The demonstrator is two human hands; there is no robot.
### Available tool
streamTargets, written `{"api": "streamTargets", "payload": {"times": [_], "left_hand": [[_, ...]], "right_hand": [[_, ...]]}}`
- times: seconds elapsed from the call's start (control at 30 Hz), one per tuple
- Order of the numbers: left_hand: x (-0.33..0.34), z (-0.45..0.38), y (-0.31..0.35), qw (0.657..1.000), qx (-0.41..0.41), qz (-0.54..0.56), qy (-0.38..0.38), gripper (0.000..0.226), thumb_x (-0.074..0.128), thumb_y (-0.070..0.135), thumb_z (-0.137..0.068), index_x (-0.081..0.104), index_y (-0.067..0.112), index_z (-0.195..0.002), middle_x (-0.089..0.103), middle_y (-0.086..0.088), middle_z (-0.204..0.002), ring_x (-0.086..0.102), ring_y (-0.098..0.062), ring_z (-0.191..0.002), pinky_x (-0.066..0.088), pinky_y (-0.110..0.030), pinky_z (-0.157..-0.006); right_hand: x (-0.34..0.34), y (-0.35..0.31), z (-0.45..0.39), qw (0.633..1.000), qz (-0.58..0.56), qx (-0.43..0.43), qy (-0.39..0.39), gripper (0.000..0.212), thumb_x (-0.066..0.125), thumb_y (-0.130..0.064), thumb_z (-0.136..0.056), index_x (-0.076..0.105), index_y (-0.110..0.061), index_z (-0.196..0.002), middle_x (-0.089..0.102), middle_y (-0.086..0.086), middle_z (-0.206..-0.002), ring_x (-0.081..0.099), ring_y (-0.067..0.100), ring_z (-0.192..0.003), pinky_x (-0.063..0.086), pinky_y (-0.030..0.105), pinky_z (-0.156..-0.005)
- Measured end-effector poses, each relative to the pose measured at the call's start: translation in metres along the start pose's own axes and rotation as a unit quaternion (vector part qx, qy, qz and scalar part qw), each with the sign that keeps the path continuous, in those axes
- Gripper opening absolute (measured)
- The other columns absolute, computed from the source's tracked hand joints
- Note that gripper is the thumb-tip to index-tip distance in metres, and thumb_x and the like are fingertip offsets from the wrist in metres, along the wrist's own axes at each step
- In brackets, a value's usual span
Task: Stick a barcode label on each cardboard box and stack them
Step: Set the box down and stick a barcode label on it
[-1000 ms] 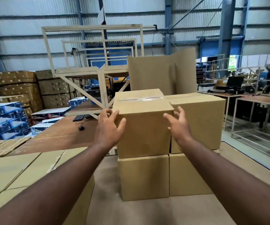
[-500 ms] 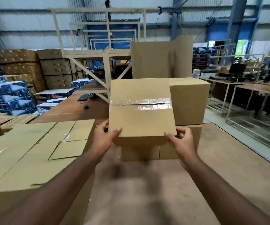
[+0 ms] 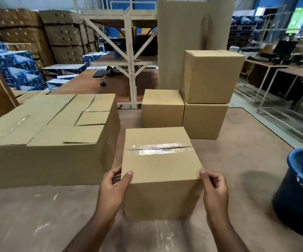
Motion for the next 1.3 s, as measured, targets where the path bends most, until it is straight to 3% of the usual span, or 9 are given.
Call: {"api": "streamTargets", "payload": {"times": [0.13,0.27,0.43,0.6,0.8,0.93,1.0,1.1,1.3], "left_hand": [[-0.006,-0.006,0.002,0.997,-0.062,-0.022,-0.045,0.047,0.071,0.044,-0.091,0.054,0.028,-0.132,0.065,0.01,-0.127,0.063,-0.008,-0.116,0.052,-0.032,-0.1],[-0.008,-0.002,0.003,0.988,-0.108,0.005,-0.111,0.044,0.067,0.058,-0.089,0.065,0.032,-0.125,0.072,0.014,-0.121,0.066,-0.007,-0.114,0.05,-0.036,-0.106],[-0.015,0.027,-0.011,0.99,-0.048,0.022,-0.128,0.027,0.06,0.028,-0.101,0.063,0.03,-0.127,0.074,0.015,-0.119,0.068,-0.004,-0.112,0.051,-0.03,-0.098],[-0.025,0.04,-0.037,0.99,0.024,-0.009,-0.141,0.055,0.068,0.015,-0.096,0.046,0.032,-0.143,0.067,0.022,-0.128,0.062,0.001,-0.12,0.049,-0.01,-0.088],[-0.031,0.046,-0.059,0.985,0.07,-0.04,-0.155,0.087,0.074,0.038,-0.077,0.035,0.02,-0.153,0.057,0.019,-0.143,0.054,-0.002,-0.132,0.046,-0.012,-0.097],[-0.039,0.044,-0.085,0.982,0.035,-0.066,-0.173,0.091,0.08,0.031,-0.081,0.03,0.023,-0.157,0.055,0.015,-0.148,0.054,-0.007,-0.134,0.048,-0.019,-0.102],[-0.036,0.038,-0.096,0.981,0.013,-0.075,-0.177,0.083,0.079,0.013,-0.088,0.033,0.025,-0.156,0.058,0.015,-0.144,0.056,-0.008,-0.132,0.049,-0.02,-0.102],[-0.032,0.026,-0.106,0.983,0.014,-0.086,-0.164,0.074,0.071,-0.006,-0.089,0.04,0.025,-0.149,0.064,0.017,-0.137,0.06,-0.009,-0.129,0.05,-0.02,-0.1],[-0.035,0.012,-0.107,0.986,0.01,-0.108,-0.126,0.052,0.071,0.004,-0.092,0.056,0.021,-0.138,0.071,0.019,-0.123,0.065,-0.007,-0.12,0.052,-0.02,-0.098]], "right_hand": [[0.011,-0.01,-0.012,0.994,0.068,0.018,-0.084,0.032,0.078,-0.036,-0.091,0.057,-0.022,-0.112,0.067,-0.009,-0.11,0.063,0.009,-0.099,0.05,0.032,-0.081],[0.018,-0.012,-0.011,0.981,0.102,0.03,-0.163,0.045,0.076,-0.04,-0.092,0.057,-0.033,-0.132,0.072,-0.013,-0.121,0.069,0.009,-0.108,0.055,0.034,-0.086],[-0.007,-0.008,0.017,0.981,0.102,-0.026,-0.16,0.065,0.078,-0.05,-0.081,0.056,-0.04,-0.141,0.071,-0.023,-0.122,0.067,-0.001,-0.112,0.055,0.034,-0.094],[-0.026,0.013,0.043,0.984,0.061,-0.073,-0.152,0.076,0.081,-0.025,-0.078,0.049,-0.034,-0.146,0.066,-0.029,-0.129,0.064,-0.004,-0.118,0.053,0.012,-0.087],[-0.04,0.033,0.046,0.982,0.06,-0.117,-0.135,0.088,0.086,-0.014,-0.074,0.047,-0.03,-0.15,0.062,-0.016,-0.143,0.061,0.007,-0.129,0.055,0.023,-0.098],[-0.049,0.061,0.051,0.974,0.124,-0.095,-0.164,0.105,0.092,-0.007,-0.072,0.038,-0.043,-0.154,0.054,-0.032,-0.146,0.055,-0.004,-0.133,0.051,0.016,-0.098],[-0.047,0.075,0.047,0.97,0.156,-0.068,-0.172,0.104,0.091,-0.01,-0.076,0.033,-0.05,-0.153,0.054,-0.037,-0.142,0.055,-0.008,-0.13,0.05,0.014,-0.097],[-0.038,0.094,0.032,0.948,0.24,-0.042,-0.203,0.096,0.085,-0.019,-0.083,0.028,-0.046,-0.156,0.057,-0.025,-0.144,0.056,0.0,-0.13,0.053,0.029,-0.104],[-0.027,0.113,0.023,0.94,0.283,-0.036,-0.189,0.049,0.082,-0.017,-0.086,0.058,-0.032,-0.126,0.072,-0.015,-0.113,0.068,0.01,-0.108,0.056,0.027,-0.084]]}}
Point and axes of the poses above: each hand's wrist, its own z-axis away from the middle knuckle, its own x-axis out of the palm, y = z × x, the point moved 1 cm from there along -z, towards the middle knuckle
